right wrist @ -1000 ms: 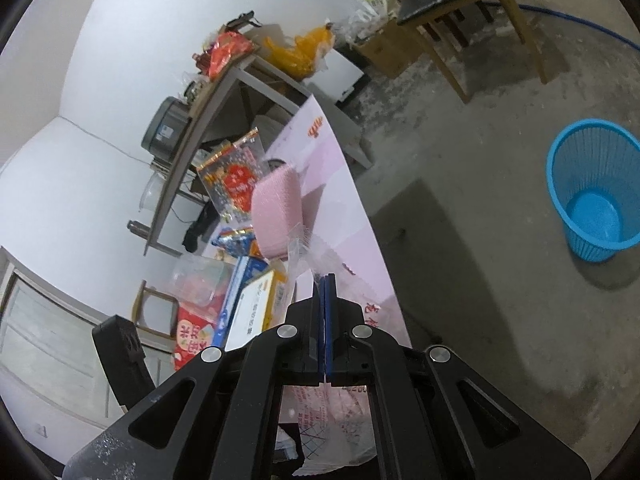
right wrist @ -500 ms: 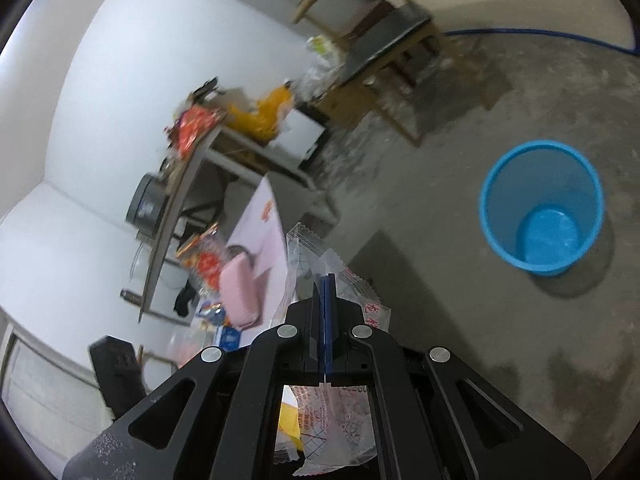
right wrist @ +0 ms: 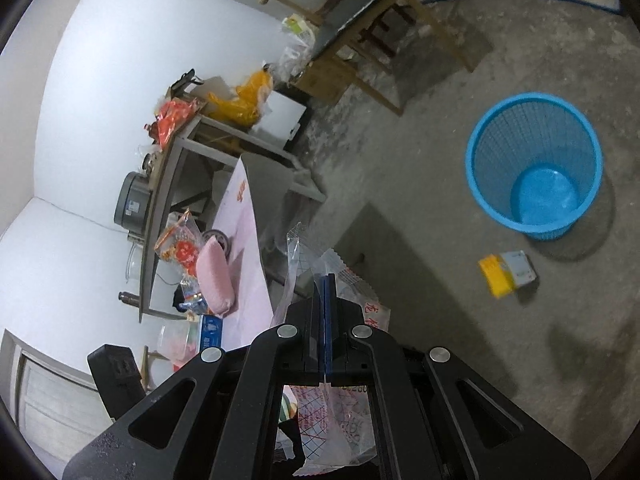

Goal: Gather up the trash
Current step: 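Carry the clear plastic bag with the right tool over the blue wastebasket, then open the right tool to drop the bag into the wastebasket, then lower the right tool to the yellow medicine box on the floor and grasp it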

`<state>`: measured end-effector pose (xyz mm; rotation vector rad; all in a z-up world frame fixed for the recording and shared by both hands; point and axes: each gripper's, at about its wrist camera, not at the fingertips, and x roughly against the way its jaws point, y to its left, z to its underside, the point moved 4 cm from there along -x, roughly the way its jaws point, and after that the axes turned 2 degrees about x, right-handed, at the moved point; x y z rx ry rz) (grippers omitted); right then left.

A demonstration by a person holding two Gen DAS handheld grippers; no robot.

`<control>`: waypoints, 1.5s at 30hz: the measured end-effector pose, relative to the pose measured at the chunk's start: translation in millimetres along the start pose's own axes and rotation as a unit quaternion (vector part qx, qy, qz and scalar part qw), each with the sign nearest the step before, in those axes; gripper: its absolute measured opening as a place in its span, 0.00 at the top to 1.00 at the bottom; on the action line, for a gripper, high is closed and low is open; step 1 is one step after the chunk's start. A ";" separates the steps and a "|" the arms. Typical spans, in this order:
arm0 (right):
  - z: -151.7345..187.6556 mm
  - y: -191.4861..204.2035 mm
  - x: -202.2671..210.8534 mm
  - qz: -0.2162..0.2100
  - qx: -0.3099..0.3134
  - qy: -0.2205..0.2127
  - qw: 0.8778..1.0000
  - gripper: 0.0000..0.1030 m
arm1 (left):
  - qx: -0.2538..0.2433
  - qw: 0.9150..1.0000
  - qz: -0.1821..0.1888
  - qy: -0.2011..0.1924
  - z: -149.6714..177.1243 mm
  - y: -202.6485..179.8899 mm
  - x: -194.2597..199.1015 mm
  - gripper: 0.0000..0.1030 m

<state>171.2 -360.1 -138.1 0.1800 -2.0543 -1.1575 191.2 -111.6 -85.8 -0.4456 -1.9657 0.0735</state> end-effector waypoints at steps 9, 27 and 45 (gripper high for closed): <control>-18.0 -28.4 19.4 0.051 -0.013 -0.039 0.998 1.00 | -0.019 0.999 0.015 -0.039 6.1 -2.0 23.2 0.35; -102.2 -119.9 -45.9 0.271 0.044 -0.089 0.958 0.47 | -0.050 0.990 0.013 -0.131 1.1 24.4 61.1 0.07; 109.2 -101.8 -206.9 0.220 0.506 0.208 0.808 0.17 | -0.051 0.988 0.004 -0.144 -8.9 67.7 72.0 0.06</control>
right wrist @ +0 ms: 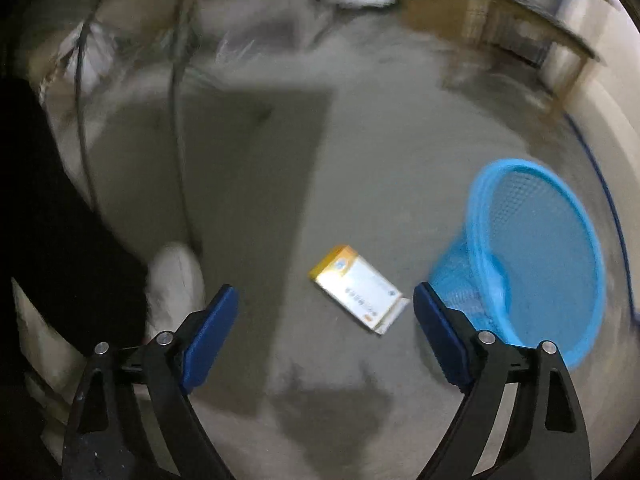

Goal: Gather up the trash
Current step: 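Lower the right tool to the yellow medicine box on the floor and grasp it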

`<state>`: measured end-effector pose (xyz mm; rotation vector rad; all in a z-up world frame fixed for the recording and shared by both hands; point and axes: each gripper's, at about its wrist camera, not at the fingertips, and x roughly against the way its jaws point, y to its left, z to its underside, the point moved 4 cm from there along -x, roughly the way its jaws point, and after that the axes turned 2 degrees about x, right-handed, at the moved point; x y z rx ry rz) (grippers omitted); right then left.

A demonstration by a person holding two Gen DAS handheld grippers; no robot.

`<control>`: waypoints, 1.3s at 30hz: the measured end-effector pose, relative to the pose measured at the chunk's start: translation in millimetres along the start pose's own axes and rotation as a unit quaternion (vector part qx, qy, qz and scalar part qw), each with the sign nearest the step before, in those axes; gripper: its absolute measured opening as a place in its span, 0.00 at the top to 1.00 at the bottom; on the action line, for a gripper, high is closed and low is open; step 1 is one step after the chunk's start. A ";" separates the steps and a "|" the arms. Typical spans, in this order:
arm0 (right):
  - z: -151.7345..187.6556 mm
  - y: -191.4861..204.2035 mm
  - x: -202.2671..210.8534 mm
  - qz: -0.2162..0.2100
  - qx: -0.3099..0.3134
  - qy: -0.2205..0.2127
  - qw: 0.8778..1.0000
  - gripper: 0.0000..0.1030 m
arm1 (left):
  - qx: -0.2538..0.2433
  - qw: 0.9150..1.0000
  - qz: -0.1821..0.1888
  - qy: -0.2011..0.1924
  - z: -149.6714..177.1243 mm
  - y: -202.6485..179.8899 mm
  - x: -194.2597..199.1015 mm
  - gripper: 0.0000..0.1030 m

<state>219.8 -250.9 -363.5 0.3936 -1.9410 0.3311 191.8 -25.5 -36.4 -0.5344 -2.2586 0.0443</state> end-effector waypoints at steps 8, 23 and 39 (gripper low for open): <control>-12.1 8.6 -145.3 0.056 0.165 0.112 0.978 0.17 | 0.027 0.999 -0.007 0.016 -4.3 27.2 12.9 0.06; -3.6 -16.7 -218.5 0.027 0.158 0.217 0.963 0.36 | 0.064 0.997 0.001 0.051 6.4 47.8 6.3 0.06; 10.8 -26.6 -159.2 0.044 0.083 0.180 0.979 0.33 | 0.050 0.998 0.012 0.039 11.1 42.4 14.7 0.06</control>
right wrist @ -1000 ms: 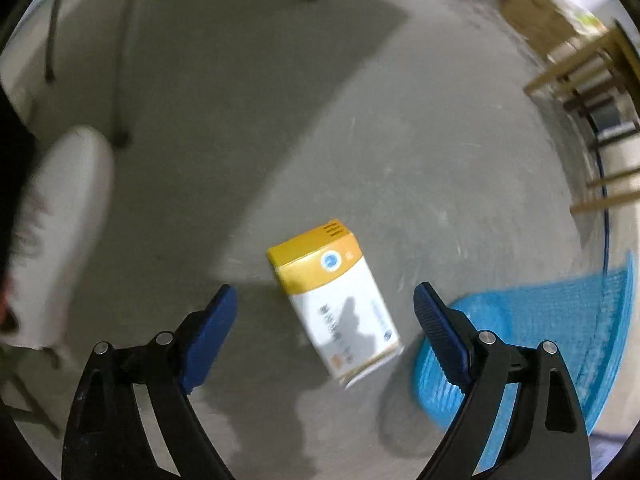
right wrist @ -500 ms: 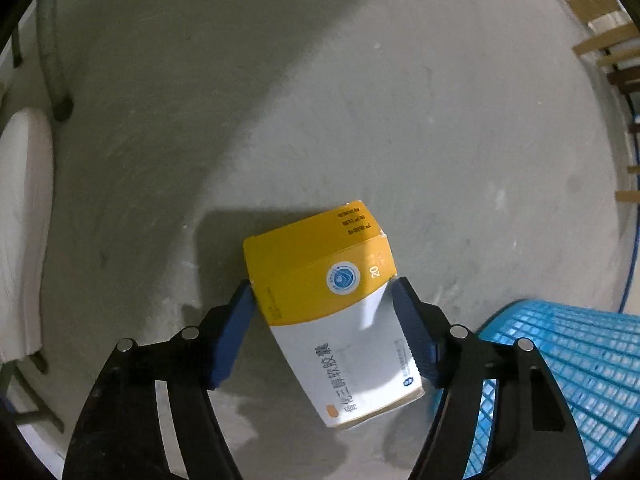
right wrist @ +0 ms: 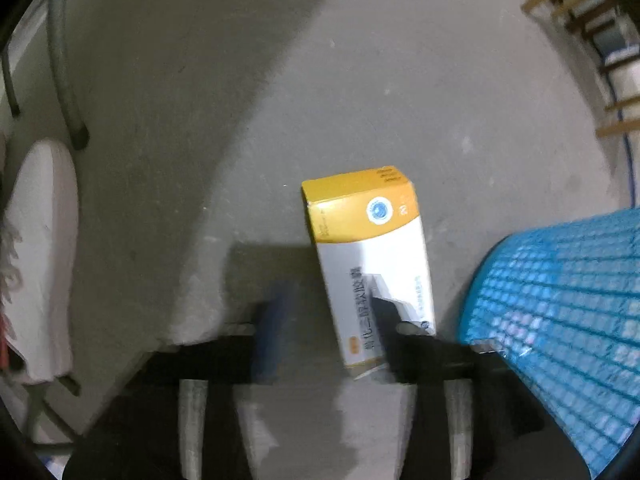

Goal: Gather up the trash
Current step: 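Lower the right tool to the yellow medicine box on the floor and grasp it, then lift the medicine box with the right tool and release it into the wastebasket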

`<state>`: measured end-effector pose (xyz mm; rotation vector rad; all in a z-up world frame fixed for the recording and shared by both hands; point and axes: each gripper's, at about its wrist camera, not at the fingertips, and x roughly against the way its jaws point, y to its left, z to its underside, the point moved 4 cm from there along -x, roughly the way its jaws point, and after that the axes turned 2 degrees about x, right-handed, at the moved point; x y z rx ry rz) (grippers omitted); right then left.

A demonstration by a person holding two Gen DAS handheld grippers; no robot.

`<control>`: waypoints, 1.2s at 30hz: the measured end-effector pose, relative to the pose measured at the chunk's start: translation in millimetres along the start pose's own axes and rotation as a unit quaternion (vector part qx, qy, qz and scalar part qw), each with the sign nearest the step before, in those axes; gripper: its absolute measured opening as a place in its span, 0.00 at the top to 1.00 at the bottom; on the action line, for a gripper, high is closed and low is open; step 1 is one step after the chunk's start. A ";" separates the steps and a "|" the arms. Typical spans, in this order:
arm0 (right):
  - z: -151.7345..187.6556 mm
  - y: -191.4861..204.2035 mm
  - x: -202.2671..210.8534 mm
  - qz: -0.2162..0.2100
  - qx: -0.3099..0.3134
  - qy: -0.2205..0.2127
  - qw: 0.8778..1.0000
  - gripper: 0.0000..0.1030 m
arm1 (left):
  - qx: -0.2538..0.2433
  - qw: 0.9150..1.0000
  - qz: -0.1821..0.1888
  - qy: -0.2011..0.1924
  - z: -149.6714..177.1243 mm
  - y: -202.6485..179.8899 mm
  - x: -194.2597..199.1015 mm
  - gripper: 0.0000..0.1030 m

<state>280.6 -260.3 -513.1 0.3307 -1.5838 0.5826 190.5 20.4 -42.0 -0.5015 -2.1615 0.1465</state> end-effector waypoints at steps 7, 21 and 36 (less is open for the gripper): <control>-28.6 -3.7 -22.1 0.046 0.070 0.018 0.996 0.21 | 0.013 1.000 -0.007 0.013 -0.5 9.9 -8.4 0.06; -29.4 -34.9 -36.8 0.009 0.042 0.067 0.997 0.19 | 0.013 0.999 -0.010 0.032 0.5 12.2 -23.2 0.06; -27.6 -40.1 13.1 -0.031 -0.070 0.041 0.996 0.34 | 0.005 1.000 -0.014 0.026 -2.2 6.7 -20.3 0.06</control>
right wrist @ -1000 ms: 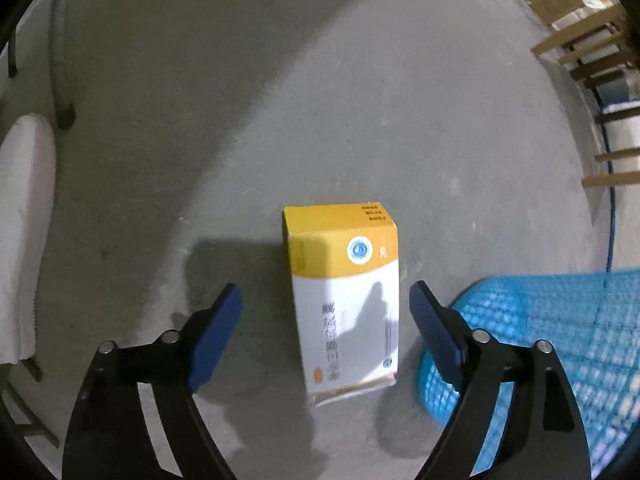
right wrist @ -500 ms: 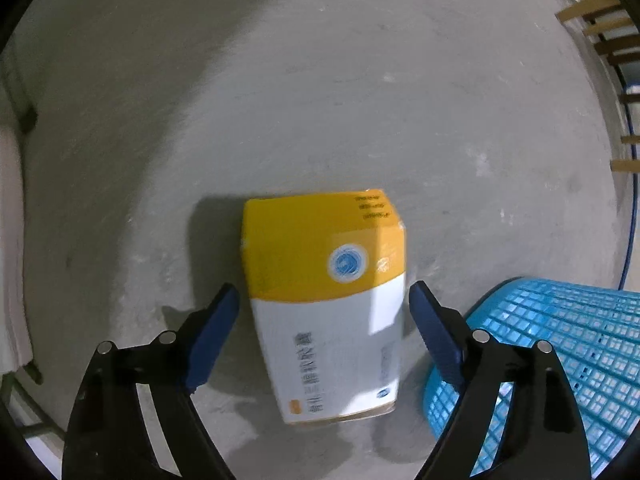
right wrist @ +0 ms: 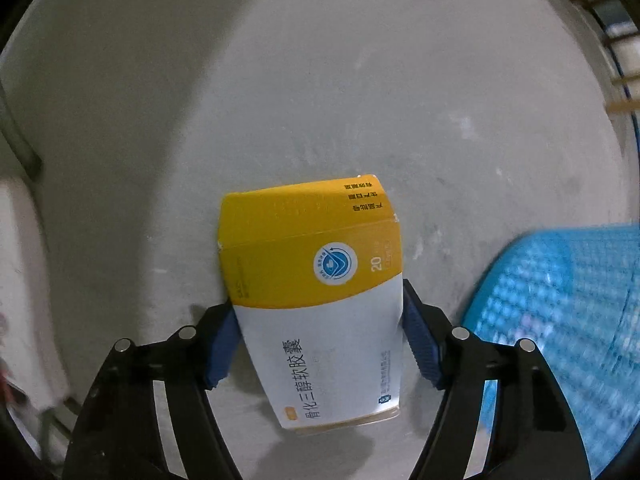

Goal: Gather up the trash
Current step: 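Lift the medicine box with the right tool and release it into the wastebasket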

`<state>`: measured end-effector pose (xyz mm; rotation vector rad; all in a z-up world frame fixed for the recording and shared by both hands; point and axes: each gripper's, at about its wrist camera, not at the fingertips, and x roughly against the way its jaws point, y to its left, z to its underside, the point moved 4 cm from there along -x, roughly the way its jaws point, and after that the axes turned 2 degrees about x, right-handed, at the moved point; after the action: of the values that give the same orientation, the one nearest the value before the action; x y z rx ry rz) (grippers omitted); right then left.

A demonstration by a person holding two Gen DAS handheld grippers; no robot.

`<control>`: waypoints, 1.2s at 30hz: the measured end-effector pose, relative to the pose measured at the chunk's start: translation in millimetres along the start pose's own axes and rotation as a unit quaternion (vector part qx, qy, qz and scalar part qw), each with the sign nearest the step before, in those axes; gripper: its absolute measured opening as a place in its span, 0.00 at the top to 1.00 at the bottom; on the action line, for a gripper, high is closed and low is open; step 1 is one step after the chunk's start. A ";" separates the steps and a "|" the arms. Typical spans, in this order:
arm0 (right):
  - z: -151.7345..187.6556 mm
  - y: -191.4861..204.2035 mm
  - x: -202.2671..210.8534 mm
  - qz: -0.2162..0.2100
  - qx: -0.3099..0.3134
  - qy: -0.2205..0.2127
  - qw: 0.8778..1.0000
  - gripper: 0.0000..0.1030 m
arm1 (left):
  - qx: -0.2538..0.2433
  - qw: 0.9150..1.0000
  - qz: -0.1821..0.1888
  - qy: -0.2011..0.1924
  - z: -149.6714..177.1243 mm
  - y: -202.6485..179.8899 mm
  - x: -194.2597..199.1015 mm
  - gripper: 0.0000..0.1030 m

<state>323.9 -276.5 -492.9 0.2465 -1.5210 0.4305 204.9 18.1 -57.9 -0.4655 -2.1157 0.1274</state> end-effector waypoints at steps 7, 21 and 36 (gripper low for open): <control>27.3 -20.4 187.7 -0.103 -0.141 -0.203 0.963 0.34 | 0.000 1.000 -0.001 -0.011 -0.1 -0.6 8.1 0.06; 111.6 -187.6 210.1 0.044 -0.420 -0.166 0.891 0.25 | 0.019 0.998 0.011 -0.057 16.4 10.1 45.6 0.06; 104.3 -124.0 328.8 -0.032 -0.396 -0.312 0.863 0.20 | 0.038 0.994 0.009 -0.099 42.9 33.1 73.2 0.06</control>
<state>279.8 -392.8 -148.2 -0.2460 -2.1835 -0.3976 142.7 79.9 -33.1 -0.4413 -2.2908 0.2743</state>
